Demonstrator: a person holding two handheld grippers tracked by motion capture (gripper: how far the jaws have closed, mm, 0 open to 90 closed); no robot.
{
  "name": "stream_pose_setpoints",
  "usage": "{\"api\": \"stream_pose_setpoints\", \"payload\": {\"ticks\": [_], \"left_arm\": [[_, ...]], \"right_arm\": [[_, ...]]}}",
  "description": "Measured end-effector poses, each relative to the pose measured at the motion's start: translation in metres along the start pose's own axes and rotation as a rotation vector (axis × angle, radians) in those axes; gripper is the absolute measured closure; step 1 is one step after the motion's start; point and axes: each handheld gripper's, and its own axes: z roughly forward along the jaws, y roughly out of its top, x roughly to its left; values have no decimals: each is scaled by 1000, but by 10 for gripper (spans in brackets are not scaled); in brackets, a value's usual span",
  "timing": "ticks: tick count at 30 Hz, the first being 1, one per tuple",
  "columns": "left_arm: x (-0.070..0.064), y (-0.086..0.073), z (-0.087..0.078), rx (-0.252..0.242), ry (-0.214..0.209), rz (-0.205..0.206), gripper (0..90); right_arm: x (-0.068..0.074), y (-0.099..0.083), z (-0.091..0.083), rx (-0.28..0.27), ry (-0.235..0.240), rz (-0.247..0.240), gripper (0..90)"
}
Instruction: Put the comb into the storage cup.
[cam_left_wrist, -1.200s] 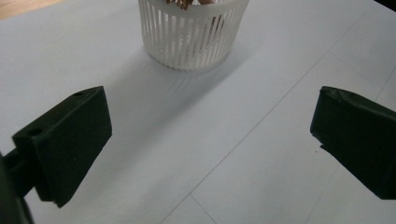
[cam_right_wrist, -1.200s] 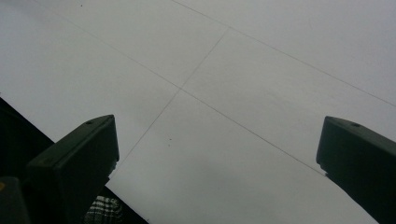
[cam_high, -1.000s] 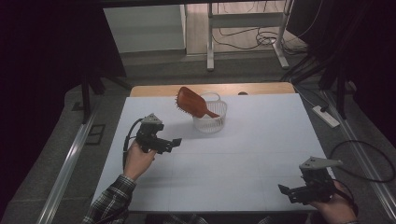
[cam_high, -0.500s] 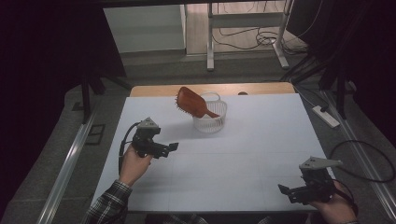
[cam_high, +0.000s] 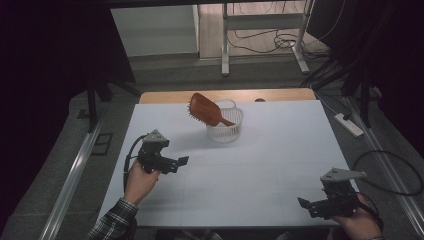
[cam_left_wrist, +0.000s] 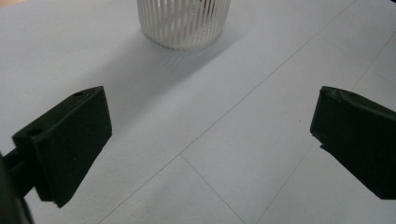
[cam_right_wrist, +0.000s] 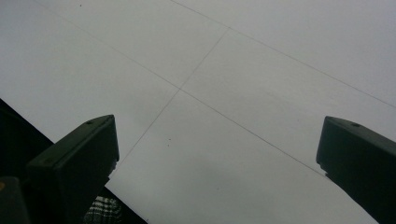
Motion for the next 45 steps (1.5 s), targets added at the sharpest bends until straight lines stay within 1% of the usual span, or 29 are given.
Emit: {"api": "stream_pose_setpoints", "payload": {"ticks": [12,33,45], "left_arm": [[-2,-7,-7,3,13,3,0],[-4,-21,-22,-5,20,-24,0],[-7,-28,-28,-2,26,-28,0]], "right_arm": [[0,0,0,2,0,0,0],[0,0,0,4,-2,0,0],[0,0,0,2,-3,2,0]]}}
